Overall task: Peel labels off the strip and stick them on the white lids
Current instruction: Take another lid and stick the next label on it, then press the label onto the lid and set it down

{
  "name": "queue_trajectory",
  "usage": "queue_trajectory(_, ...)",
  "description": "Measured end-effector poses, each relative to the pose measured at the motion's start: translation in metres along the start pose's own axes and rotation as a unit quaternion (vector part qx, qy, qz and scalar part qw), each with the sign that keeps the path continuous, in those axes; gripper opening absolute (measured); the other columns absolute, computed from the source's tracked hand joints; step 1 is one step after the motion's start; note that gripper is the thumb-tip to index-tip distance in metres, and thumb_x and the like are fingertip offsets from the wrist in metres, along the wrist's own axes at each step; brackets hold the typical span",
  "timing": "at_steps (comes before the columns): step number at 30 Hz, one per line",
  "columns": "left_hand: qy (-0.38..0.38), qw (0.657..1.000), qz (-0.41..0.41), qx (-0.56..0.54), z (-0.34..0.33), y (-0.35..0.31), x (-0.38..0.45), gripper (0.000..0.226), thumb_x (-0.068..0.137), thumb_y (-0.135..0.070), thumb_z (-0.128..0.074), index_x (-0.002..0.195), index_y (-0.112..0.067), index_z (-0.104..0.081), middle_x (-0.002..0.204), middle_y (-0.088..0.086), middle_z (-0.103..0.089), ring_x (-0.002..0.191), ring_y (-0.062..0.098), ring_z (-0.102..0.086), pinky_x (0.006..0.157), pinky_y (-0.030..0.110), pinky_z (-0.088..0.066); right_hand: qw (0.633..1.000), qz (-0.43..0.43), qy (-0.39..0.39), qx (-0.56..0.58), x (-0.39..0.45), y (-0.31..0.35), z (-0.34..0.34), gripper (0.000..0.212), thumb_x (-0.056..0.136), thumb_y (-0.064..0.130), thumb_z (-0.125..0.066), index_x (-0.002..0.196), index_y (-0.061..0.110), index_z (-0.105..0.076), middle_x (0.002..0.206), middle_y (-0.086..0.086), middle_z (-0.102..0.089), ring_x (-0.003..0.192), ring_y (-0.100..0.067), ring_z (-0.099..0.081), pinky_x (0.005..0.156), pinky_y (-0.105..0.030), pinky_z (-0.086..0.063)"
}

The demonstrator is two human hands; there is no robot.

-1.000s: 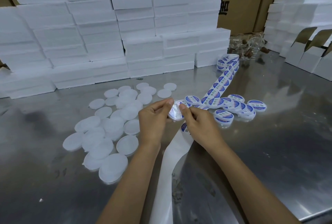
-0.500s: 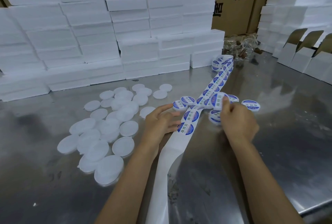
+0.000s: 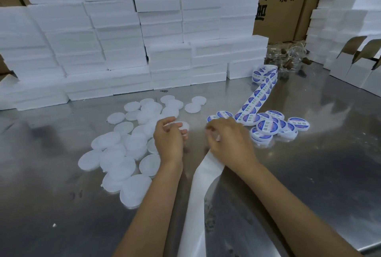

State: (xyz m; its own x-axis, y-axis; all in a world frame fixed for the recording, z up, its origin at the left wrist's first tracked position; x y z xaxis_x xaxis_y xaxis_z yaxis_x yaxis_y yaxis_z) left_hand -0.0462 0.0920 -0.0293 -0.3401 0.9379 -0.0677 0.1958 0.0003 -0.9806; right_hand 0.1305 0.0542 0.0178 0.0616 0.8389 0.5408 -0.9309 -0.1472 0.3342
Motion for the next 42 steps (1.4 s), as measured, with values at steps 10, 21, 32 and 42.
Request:
queue_trajectory(10, -0.055, 0.998, -0.023, -0.020, 0.027, -0.012, 0.017, 0.034, 0.094, 0.000, -0.039, 0.099, -0.024, -0.063, 0.096, 0.003, -0.069, 0.078, 0.016, -0.068, 0.061, 0.025, -0.054, 0.981, -0.031, 0.164, 0.100, 0.041, 0.032, -0.080, 0.009, 0.087, 0.025, -0.066, 0.092, 0.025, -0.074, 0.094, 0.000, -0.068, 0.098, -0.021, -0.060, 0.077, -0.033, -0.047)
queue_trajectory(21, 0.159, 0.980, -0.082, 0.084, -0.028, -0.023, -0.004, 0.030, 0.097, -0.021, -0.061, 0.122, -0.036, -0.058, 0.108, -0.022, -0.061, 0.103, 0.002, -0.060, 0.075, 0.007, -0.049, 0.807, -0.215, 0.139, 0.533, 0.008, -0.011, -0.047, 0.015, 0.100, 0.019, -0.054, 0.102, 0.010, -0.066, 0.089, -0.008, -0.074, 0.074, -0.014, -0.069, 0.069, -0.025, -0.052)
queue_trajectory(32, 0.172, 0.980, -0.041, 0.096, -0.037, -0.009, -0.013, 0.024, 0.105, -0.012, -0.045, 0.120, -0.022, -0.061, 0.096, -0.006, -0.070, 0.073, 0.009, -0.073, 0.057, 0.018, -0.056, 0.971, -0.157, 0.083, 0.161, -0.018, -0.064, -0.003, 0.017, 0.088, 0.023, -0.068, 0.105, 0.025, -0.068, 0.101, 0.011, -0.065, 0.095, -0.003, -0.055, 0.077, -0.014, -0.043)
queue_trajectory(42, 0.183, 0.978, 0.002, 0.096, -0.040, 0.001, -0.013, 0.029, 0.100, -0.006, -0.050, 0.121, -0.022, -0.062, 0.106, 0.003, -0.070, 0.090, 0.022, -0.072, 0.070, 0.034, -0.063, 0.977, -0.135, 0.114, 0.118, -0.025, -0.054, -0.008, 0.026, 0.086, 0.025, -0.072, 0.112, 0.024, -0.070, 0.112, 0.010, -0.064, 0.108, -0.013, -0.049, 0.099, -0.034, -0.041)
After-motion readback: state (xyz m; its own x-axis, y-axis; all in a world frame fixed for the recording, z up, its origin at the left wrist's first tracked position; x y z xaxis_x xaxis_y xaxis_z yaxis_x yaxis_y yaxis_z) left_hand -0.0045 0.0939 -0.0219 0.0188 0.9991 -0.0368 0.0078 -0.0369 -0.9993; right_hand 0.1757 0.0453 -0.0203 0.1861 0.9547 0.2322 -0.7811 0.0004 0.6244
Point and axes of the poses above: each hand's wrist, its own x-axis towards the middle knuckle, its own z-axis out of the back of the hand, y = z × x, the point moved 10 cm from there along x, towards the middle knuckle
